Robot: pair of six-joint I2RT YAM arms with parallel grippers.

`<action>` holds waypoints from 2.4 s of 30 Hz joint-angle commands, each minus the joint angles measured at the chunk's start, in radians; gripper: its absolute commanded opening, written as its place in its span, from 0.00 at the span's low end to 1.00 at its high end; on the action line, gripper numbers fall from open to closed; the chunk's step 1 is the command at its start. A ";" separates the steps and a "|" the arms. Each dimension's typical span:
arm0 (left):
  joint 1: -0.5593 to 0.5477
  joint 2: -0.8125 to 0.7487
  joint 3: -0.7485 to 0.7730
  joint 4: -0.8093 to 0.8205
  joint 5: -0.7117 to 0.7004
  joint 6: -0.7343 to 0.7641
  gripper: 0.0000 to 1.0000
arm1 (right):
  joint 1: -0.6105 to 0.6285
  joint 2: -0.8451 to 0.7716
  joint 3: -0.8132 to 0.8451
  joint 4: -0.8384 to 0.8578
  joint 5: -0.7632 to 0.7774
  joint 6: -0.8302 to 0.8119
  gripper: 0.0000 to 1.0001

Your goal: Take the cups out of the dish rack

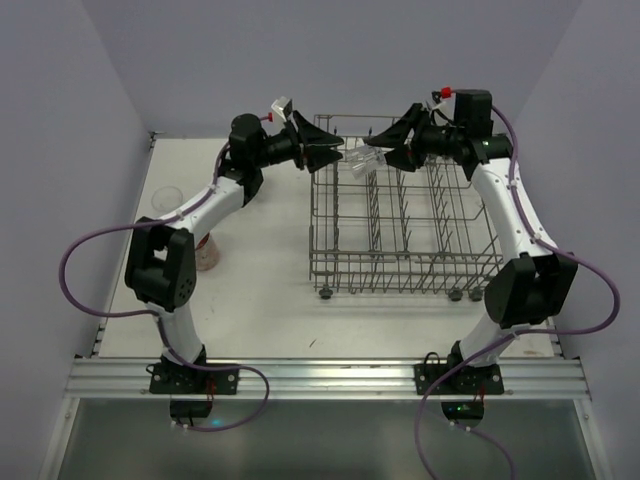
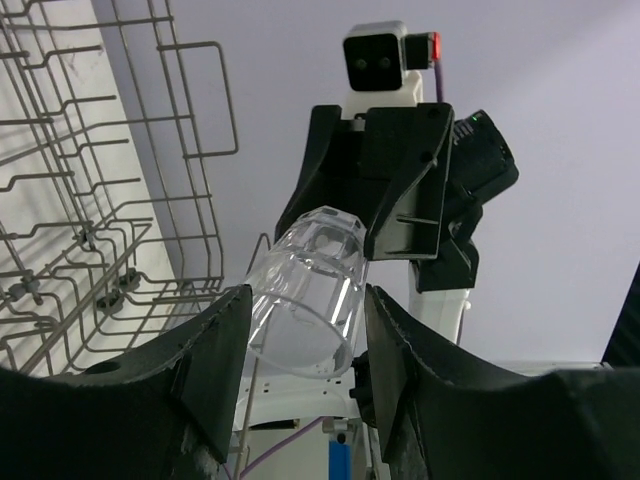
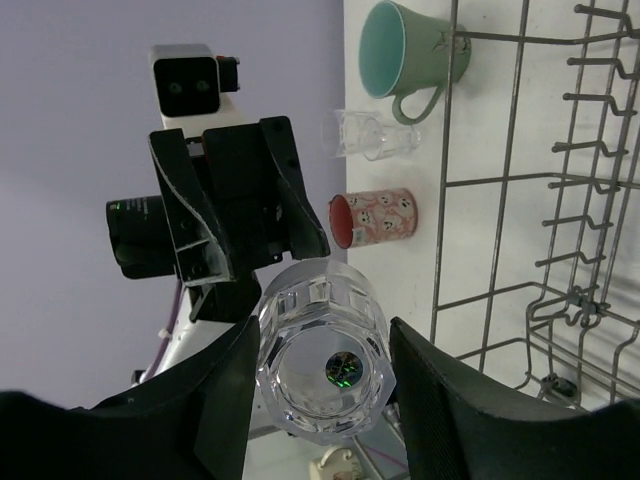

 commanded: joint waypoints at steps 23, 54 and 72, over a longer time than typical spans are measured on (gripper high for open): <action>-0.057 0.024 -0.003 0.303 0.035 -0.239 0.53 | 0.067 0.083 0.007 0.133 -0.106 0.069 0.00; 0.226 -0.367 0.085 -1.211 -0.479 0.896 0.00 | -0.028 -0.240 -0.217 -0.118 0.008 -0.177 0.99; 0.034 -0.341 -0.238 -1.238 -1.028 0.986 0.00 | -0.007 -0.306 -0.246 -0.285 0.198 -0.315 0.99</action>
